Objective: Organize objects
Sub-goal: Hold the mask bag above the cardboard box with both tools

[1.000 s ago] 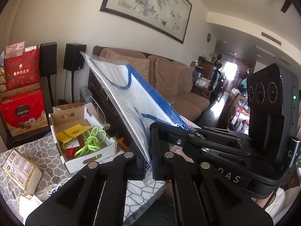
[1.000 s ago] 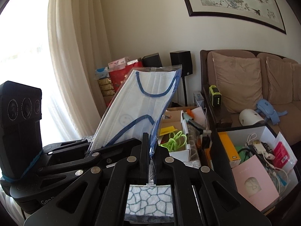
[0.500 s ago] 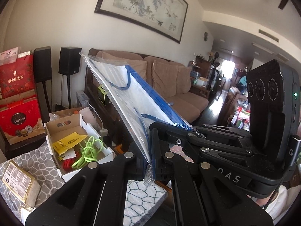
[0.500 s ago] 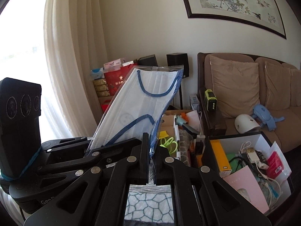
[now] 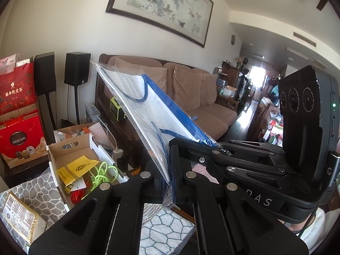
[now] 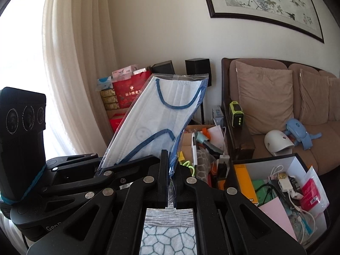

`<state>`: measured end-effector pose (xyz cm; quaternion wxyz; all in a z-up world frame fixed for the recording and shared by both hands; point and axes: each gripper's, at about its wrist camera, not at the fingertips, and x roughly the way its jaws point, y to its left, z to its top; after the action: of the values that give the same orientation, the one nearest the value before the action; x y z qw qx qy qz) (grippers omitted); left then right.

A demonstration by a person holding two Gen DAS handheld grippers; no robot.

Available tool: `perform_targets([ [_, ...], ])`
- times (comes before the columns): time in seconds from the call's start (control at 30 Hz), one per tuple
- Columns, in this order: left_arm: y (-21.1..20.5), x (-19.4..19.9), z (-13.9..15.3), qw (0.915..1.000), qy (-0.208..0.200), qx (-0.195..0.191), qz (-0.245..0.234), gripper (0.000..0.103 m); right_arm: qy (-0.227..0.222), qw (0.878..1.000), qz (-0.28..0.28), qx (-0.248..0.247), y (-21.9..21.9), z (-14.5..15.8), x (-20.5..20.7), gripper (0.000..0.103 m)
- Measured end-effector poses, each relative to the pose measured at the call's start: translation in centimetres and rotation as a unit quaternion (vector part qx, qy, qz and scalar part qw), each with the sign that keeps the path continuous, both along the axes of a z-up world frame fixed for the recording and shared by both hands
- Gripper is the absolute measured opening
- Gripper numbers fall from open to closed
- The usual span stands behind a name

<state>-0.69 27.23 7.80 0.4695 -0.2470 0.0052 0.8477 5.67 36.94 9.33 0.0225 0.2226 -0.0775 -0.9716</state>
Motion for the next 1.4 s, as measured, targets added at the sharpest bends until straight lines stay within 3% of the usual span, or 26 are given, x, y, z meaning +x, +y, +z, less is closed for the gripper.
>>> perform_targets([
  [0.7,1.8,-3.3,-2.1,0.9994,-0.03,-0.018,0.006,0.002,-0.028,0.999,0.005,-0.023,2.3,-2.4,-3.5,0.004],
  [1.4,0.7,-6.6,-7.3,0.9941,-0.092,-0.048,0.032,0.002,-0.097,0.994,0.027,-0.037,1.9,-8.0,-8.3,0.004],
])
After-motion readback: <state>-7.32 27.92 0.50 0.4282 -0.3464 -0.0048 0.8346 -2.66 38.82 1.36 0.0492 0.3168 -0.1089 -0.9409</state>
